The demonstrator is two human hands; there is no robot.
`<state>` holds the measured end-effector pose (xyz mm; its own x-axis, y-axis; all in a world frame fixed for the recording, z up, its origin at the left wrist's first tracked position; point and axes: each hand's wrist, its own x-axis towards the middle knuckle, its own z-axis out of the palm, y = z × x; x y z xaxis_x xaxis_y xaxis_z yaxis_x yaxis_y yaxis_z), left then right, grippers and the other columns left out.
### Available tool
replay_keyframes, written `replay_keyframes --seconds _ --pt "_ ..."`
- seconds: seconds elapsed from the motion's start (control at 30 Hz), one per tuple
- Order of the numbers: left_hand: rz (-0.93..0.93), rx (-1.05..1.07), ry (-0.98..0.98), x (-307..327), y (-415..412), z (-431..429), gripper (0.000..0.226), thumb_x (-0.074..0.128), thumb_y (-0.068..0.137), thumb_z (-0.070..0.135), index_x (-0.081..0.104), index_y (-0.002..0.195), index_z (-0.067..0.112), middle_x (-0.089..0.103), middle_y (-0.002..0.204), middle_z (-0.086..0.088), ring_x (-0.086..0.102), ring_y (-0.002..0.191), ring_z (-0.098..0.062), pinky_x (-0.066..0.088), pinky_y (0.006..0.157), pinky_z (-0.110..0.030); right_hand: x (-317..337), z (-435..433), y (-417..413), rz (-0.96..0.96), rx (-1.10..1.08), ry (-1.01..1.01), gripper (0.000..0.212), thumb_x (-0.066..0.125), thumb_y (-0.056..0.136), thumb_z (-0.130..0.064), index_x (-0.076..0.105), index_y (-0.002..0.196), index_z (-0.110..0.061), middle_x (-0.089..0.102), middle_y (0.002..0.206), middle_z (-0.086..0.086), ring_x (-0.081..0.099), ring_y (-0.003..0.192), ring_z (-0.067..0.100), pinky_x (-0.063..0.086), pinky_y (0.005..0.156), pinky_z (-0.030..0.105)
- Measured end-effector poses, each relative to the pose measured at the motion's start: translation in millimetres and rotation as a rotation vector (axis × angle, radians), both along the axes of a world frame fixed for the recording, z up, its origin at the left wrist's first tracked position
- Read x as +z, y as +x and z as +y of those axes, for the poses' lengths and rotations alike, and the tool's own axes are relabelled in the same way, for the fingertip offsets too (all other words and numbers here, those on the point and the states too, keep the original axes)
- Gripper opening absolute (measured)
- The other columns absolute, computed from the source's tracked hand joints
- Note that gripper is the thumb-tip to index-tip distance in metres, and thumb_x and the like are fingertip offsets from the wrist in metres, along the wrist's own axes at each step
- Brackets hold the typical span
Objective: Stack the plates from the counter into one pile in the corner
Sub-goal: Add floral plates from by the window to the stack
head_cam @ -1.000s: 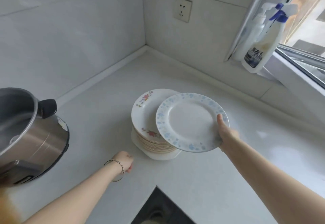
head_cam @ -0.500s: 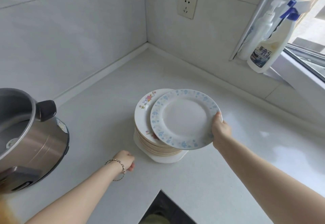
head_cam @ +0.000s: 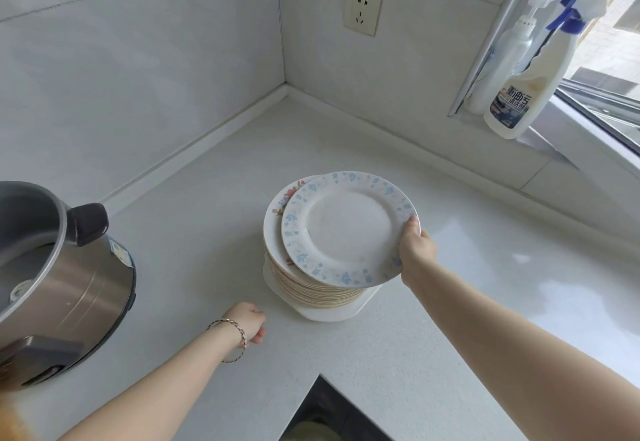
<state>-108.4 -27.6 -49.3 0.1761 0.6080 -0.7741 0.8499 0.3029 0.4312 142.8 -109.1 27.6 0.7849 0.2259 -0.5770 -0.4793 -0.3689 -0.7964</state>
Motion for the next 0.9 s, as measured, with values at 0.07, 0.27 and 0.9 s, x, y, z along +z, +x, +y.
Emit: replay_keyframes --seconds 0.07,0.27,0.9 --pt "-0.001 -0.011 -0.002 1 0 -1 0.024 0.040 0.093 0.009 0.045 0.070 0.015 0.055 0.061 -0.002 0.047 0.021 0.002 0.028 0.045 -0.017 -3 2 -4 0.001 -0.013 0.014 0.046 0.035 0.096 -0.043 0.059 0.118 -0.011 0.056 0.086 0.002 0.051 0.089 0.024 0.041 0.078 0.031" --pt "0.017 -0.037 -0.009 3 -3 -8 0.022 0.039 0.093 0.009 0.044 0.072 0.015 0.055 0.063 -0.001 0.046 0.020 0.003 0.029 0.045 -0.017 -13 5 -26 -0.035 -0.087 0.013 0.047 0.033 0.096 -0.043 0.060 0.118 -0.012 0.064 0.116 0.009 0.058 0.101 0.028 0.045 0.094 0.036" --pt "0.046 -0.377 -0.033 -6 44 -62 0.024 0.037 0.089 0.010 0.038 0.067 0.018 0.054 0.061 0.001 0.050 0.048 -0.009 0.031 0.039 -0.016 -26 -55 -4 -0.059 0.417 -0.154 0.048 0.022 0.100 -0.034 0.056 0.122 -0.007 0.062 0.109 0.010 0.057 0.098 0.024 0.043 0.084 0.033"
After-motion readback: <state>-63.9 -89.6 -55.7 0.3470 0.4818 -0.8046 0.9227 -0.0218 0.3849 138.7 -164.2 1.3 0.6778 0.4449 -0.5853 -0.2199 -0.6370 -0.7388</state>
